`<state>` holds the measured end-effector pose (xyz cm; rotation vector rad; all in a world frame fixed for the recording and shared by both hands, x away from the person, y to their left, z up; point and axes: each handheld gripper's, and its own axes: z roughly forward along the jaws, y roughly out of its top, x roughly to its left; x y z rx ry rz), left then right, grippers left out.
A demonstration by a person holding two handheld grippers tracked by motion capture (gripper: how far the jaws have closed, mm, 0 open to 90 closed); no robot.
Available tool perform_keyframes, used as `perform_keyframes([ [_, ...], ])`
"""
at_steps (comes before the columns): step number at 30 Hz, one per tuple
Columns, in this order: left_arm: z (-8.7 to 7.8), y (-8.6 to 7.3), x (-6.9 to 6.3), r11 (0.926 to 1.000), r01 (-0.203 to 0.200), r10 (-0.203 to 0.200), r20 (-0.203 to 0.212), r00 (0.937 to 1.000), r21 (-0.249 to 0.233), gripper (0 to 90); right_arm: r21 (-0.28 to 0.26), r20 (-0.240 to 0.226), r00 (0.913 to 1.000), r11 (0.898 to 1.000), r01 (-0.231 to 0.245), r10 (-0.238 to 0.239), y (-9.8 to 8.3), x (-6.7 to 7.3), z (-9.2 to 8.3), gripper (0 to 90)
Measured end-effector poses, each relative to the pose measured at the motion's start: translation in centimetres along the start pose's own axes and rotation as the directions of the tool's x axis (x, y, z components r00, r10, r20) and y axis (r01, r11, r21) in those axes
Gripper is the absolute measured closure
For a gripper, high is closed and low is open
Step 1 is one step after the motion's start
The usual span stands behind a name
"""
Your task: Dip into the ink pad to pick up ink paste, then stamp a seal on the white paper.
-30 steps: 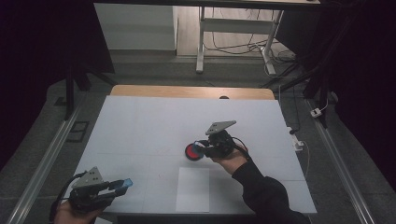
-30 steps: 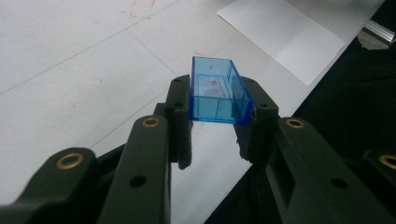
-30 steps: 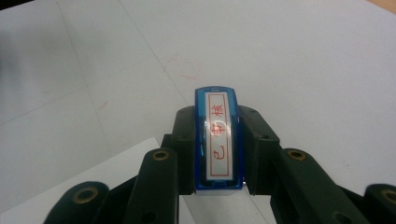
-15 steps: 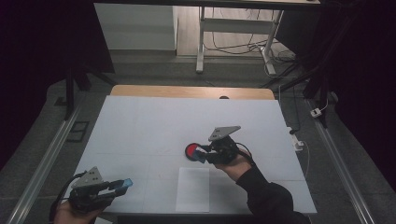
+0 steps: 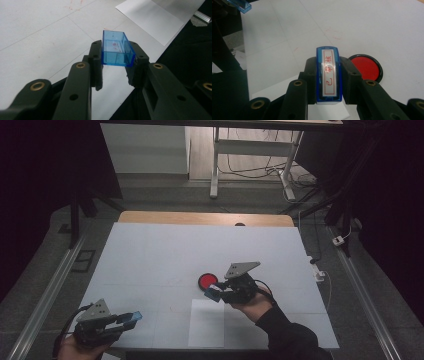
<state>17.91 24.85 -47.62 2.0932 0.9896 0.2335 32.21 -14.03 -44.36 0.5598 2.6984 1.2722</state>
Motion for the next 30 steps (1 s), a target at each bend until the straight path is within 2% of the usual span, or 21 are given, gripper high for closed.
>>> perform_keyframes([
  [23, 0.0, 0.0, 0.0, 1.0, -0.002, 0.002, 0.0, 1.0, 0.0, 68.6, 0.011, -0.021, 0.9996, 1.0, 0.019, -0.019, -0.6, 1.8, -0.2, 69.6],
  [30, 0.0, 0.0, 0.0, 1.0, 0.001, -0.001, 0.004, 1.0, -0.002, 68.6, 0.042, -0.028, 0.9984, 0.998, 0.051, -0.05, -0.9, 2.3, 0.4, 69.5],
])
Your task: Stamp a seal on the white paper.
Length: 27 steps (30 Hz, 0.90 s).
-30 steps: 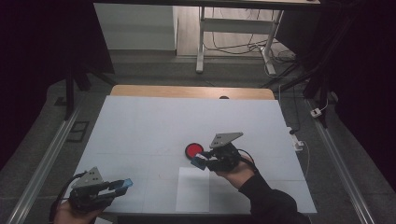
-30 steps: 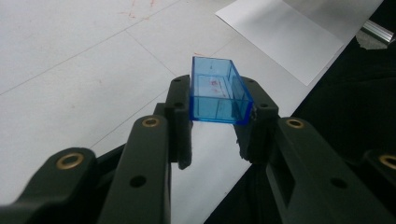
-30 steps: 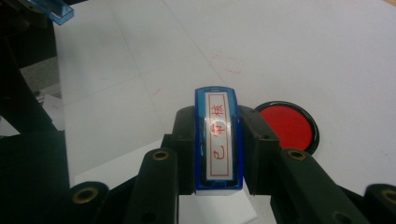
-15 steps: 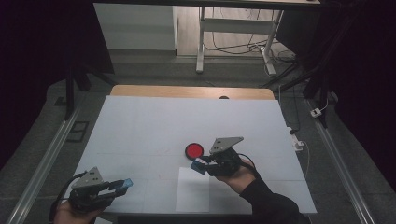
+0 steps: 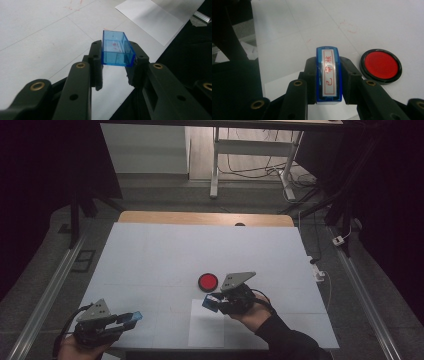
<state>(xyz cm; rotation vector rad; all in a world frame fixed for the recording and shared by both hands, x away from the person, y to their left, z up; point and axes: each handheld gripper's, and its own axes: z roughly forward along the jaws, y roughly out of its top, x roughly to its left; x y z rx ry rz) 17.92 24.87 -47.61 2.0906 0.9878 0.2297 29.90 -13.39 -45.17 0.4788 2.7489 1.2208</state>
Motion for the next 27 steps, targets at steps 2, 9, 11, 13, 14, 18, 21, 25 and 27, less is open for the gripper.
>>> perform_keyframes([
  [2, 0.0, 0.0, 0.0, 1.0, 0.0, 0.0, 0.001, 1.0, -0.001, 68.6, 0.009, 0.0, 0.9999, 1.0, 0.015, -0.015, -0.1, 0.1, 0.2, 69.5],
  [9, 0.0, 0.0, 0.0, 1.0, 0.0, 0.0, 0.002, 1.0, 0.0, 68.6, 0.036, -0.012, 0.9988, 0.998, 0.047, -0.047, -0.4, 0.2, 0.9, 69.5],
  [11, 0.0, 0.0, 0.0, 1.0, 0.0, 0.0, 0.002, 1.0, 0.0, 68.6, 0.046, -0.015, 0.9984, 0.997, 0.055, -0.055, -0.5, 0.3, 1.2, 69.5],
  [13, 0.0, 0.0, 0.0, 1.0, 0.0, 0.0, 0.002, 1.0, 0.0, 68.6, 0.059, -0.016, 0.9976, 0.996, 0.068, -0.067, -0.7, 0.4, 1.6, 69.5],
  [14, 0.0, 0.0, 0.0, 1.0, 0.0, 0.0, 0.002, 1.0, 0.0, 68.6, 0.062, -0.016, 0.9975, 0.996, 0.07, -0.069, -0.8, 0.4, 1.8, 69.5],
  [18, 0.0, 0.0, 0.0, 1.0, -0.002, 0.002, 0.003, 1.0, 0.0, 68.6, 0.083, -0.018, 0.9977, 0.994, 0.066, -0.065, -1.0, 0.5, 2.6, 69.5],
  [21, 0.0, 0.0, 0.0, 1.0, -0.001, 0.001, 0.003, 1.0, 0.0, 68.6, 0.092, -0.022, 0.9974, 0.993, 0.07, -0.069, -1.1, 0.5, 3.0, 69.5],
  [25, 0.0, 0.0, 0.0, 1.0, -0.002, 0.002, 0.003, 1.0, 0.001, 68.6, 0.111, -0.021, 0.9971, 0.991, 0.075, -0.073, -1.3, 0.5, 3.6, 69.5],
  [27, 0.0, 0.0, 0.0, 1.0, -0.001, 0.001, 0.003, 1.0, 0.0, 68.6, 0.118, -0.023, 0.9971, 0.99, 0.074, -0.072, -1.4, 0.5, 3.8, 69.6],
])
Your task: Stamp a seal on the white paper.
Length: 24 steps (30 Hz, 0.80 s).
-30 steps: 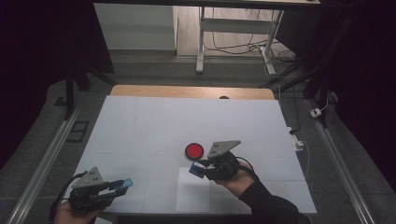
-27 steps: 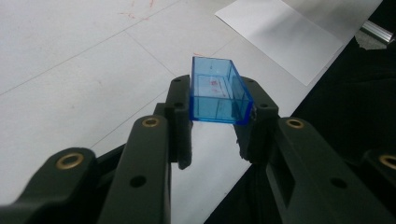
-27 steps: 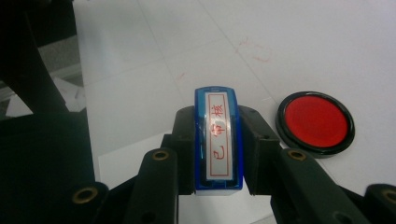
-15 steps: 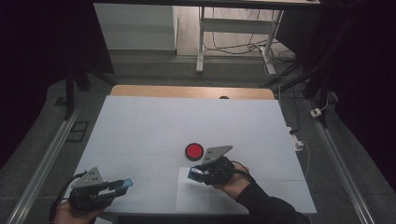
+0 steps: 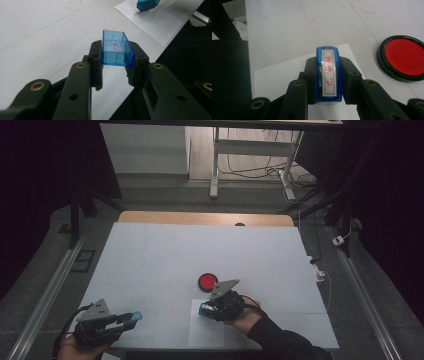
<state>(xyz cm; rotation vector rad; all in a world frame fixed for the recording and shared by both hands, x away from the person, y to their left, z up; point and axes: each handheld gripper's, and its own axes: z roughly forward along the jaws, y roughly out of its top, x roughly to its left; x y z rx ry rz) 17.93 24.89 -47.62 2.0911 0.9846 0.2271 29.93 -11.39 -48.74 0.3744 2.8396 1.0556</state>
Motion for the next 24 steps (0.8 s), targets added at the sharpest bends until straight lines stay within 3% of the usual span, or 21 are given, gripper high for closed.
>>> perform_keyframes([
  [12, 0.01, 0.01, -0.01, 1.0, -0.002, 0.002, -0.001, 1.0, 0.001, 68.6, 0.033, 0.013, 0.9998, 0.999, 0.013, -0.014, -0.37, -0.15, 0.7, 69.6],
  [24, 0.05, 0.02, -0.04, 1.0, -0.001, 0.001, -0.002, 1.0, 0.004, 68.6, 0.019, 0.023, 0.9996, 1.0, 0.016, -0.016, -0.73, 0.1, 0.78, 70.3],
])
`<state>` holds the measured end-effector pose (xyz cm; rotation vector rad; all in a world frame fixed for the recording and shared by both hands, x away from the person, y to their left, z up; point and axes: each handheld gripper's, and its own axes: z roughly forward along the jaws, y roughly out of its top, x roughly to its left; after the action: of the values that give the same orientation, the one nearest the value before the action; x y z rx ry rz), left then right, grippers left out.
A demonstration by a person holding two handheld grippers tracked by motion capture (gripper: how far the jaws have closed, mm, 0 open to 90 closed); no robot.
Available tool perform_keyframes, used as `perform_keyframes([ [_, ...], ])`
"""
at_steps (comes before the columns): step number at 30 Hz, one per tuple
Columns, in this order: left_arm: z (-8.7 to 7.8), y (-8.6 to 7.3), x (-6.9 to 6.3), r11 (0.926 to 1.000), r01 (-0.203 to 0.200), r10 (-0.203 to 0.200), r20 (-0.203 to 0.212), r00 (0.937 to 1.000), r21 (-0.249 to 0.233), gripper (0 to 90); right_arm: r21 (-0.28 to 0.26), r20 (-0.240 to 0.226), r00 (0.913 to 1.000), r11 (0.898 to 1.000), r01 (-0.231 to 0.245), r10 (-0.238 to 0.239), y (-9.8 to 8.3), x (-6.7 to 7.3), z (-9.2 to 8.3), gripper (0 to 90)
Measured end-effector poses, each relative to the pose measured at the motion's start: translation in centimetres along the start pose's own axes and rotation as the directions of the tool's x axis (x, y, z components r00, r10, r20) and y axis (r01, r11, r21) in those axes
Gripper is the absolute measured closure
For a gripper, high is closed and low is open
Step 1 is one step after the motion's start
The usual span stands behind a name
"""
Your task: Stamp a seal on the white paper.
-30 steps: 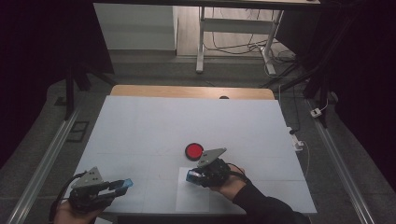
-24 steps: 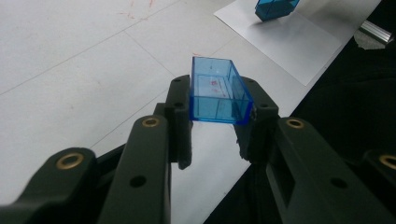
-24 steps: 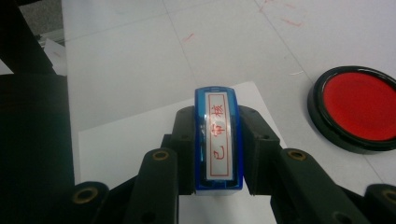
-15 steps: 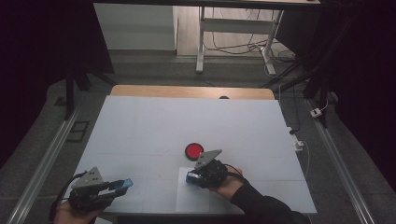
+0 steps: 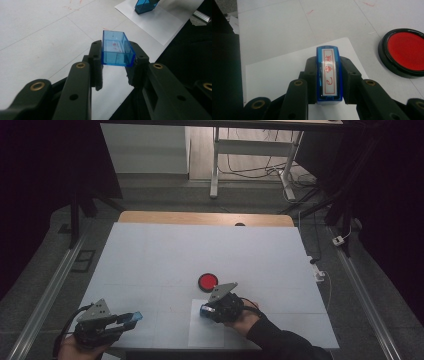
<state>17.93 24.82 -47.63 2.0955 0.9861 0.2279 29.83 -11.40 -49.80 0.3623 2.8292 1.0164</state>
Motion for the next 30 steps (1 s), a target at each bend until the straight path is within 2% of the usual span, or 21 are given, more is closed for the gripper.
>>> perform_keyframes([
  [6, 0.0, 0.0, 0.0, 1.0, 0.001, -0.001, 0.0, 1.0, 0.001, 68.6, -0.003, 0.015, 0.9999, 1.0, 0.005, -0.005, 0.0, 0.3, 0.0, 70.3],
  [11, 0.0, 0.0, 0.0, 1.0, -0.003, 0.003, 0.0, 1.0, 0.002, 68.6, 0.0, 0.039, 0.9988, 1.0, 0.029, -0.029, 0.0, 0.8, 0.1, 70.3],
  [16, 0.0, 0.0, 0.0, 1.0, -0.003, 0.003, 0.0, 1.0, 0.002, 68.6, 0.01, 0.072, 0.9943, 0.997, 0.078, -0.078, 0.1, 1.4, 0.1, 70.3],
  [19, 0.1, 0.0, 0.0, 1.0, -0.004, 0.004, 0.0, 1.0, 0.002, 68.6, 0.014, 0.08, 0.9934, 0.997, 0.082, -0.083, 0.1, 1.6, 0.1, 70.3],
  [23, 0.1, 0.0, 0.0, 1.0, -0.003, 0.003, 0.0, 1.0, 0.002, 68.6, 0.015, 0.072, 0.9946, 0.997, 0.074, -0.075, 0.1, 1.4, 0.1, 70.3],
  [30, 0.1, 0.0, 0.0, 1.0, -0.005, 0.005, -0.001, 1.0, 0.003, 68.6, -0.03, -0.006, 0.9999, 0.999, -0.016, 0.016, -0.4, -0.1, 0.1, 70.3],
])
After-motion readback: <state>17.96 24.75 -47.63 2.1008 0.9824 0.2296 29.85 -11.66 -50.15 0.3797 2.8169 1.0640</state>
